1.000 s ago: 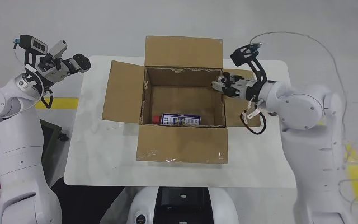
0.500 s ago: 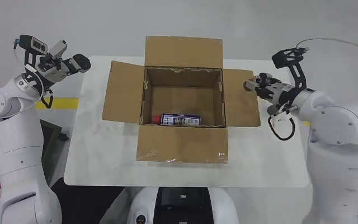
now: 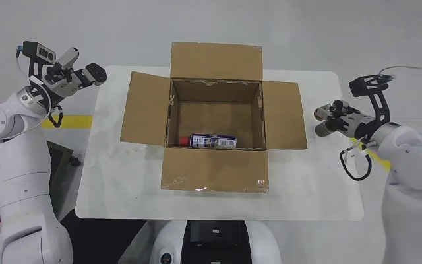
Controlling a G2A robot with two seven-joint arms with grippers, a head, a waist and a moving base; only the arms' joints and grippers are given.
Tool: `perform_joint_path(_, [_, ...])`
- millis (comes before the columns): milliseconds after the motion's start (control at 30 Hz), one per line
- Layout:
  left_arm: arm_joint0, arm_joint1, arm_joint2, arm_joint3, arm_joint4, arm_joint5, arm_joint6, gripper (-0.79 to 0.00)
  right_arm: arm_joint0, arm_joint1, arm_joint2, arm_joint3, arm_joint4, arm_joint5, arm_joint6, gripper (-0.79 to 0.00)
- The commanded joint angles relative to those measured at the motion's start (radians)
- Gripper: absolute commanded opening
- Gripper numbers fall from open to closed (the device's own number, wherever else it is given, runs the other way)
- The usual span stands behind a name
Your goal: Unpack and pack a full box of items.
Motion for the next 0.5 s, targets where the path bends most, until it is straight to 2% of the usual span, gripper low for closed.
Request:
perform_joint_path(0, [0.0, 0.0, 0.0, 0.0, 0.0, 0.0, 0.0, 0.0, -0.02, 0.004, 0.018, -0.005, -0.008, 0.004, -0.002, -0.785])
perform_joint_path(467, [0.0, 0.0, 0.0, 0.0, 0.0, 0.0, 0.0, 0.0, -0.172, 0.018, 0.06, 0.003, -0.047, 0.049, -0.078, -0.785])
